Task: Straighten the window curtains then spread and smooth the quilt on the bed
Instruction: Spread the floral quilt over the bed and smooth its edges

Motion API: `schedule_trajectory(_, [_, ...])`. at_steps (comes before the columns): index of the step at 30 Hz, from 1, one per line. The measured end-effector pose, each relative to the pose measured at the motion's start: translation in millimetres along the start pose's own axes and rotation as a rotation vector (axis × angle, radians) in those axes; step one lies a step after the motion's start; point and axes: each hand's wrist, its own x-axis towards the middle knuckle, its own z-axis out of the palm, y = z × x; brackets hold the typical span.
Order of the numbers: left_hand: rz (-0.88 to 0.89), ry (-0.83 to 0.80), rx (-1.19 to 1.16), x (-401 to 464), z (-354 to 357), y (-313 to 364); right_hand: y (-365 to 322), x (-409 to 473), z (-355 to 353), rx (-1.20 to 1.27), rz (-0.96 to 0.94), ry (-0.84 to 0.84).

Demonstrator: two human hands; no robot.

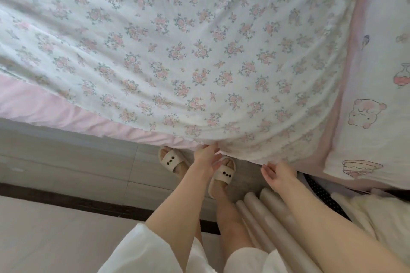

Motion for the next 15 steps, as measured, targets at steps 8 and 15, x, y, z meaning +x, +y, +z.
schedule_trajectory(8, [0.176,0.307,0.153,35,8,-36,-8,36,-8,-0.151,0.182,-0.115])
schedule_trajectory(15, [0.046,0.325,0.015,27,16,-54,-4,41,-30,-0.221,0.138,0.013])
